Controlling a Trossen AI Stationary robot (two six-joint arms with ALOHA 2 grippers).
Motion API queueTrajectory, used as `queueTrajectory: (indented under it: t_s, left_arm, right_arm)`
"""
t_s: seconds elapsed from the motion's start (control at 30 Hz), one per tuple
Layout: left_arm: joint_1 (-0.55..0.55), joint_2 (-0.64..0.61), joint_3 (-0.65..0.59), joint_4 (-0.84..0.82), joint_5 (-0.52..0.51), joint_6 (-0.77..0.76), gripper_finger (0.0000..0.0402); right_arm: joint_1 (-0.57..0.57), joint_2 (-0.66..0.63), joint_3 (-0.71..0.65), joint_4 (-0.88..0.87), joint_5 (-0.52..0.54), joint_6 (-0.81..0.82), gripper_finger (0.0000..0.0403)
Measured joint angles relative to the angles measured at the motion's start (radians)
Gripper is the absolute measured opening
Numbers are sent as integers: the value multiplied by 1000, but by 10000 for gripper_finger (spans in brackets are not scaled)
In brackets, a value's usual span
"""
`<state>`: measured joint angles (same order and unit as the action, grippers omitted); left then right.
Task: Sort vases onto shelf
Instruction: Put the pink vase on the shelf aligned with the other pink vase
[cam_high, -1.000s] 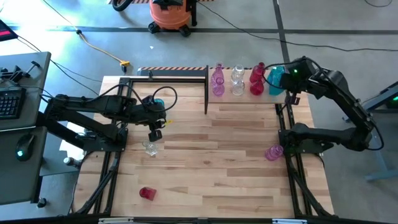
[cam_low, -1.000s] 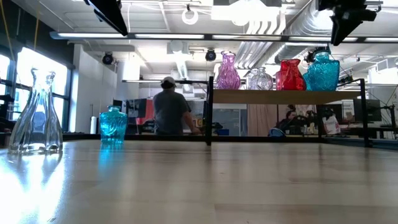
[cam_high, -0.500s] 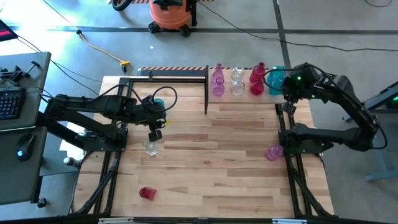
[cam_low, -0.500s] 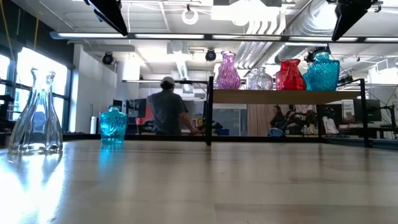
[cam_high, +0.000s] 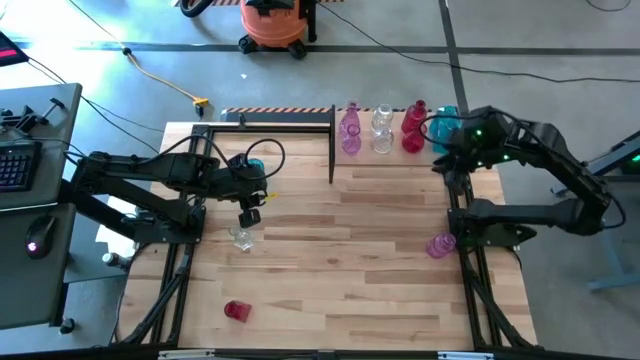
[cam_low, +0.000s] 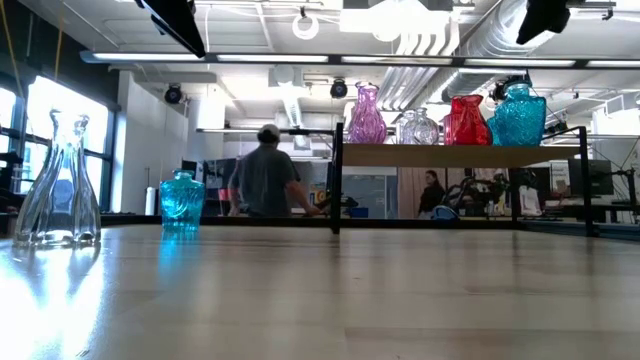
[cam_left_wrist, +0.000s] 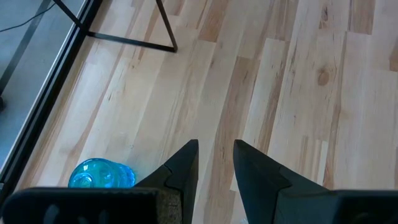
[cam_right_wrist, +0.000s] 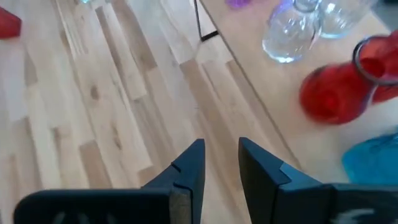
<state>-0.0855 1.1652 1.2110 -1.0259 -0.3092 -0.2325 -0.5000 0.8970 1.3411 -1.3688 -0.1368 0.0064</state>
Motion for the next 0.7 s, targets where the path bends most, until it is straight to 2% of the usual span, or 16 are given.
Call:
queueTrajectory:
  t_s: [0.13, 0.37, 0.57, 0.7]
  left_arm:
    - [0, 0, 0, 0, 0, 0, 90]
    - [0, 0, 0, 0, 0, 0, 90]
    - [0, 0, 0, 0, 0, 0, 90]
    - [0, 0, 0, 0, 0, 0, 90]
  right_arm:
    - [34, 0, 0, -43, -6, 118, 76]
    - [108, 0, 0, -202, -23, 445, 76]
    - [185, 0, -27, -199, -18, 702, 76]
    - [251, -1, -101, -201, -18, 852, 76]
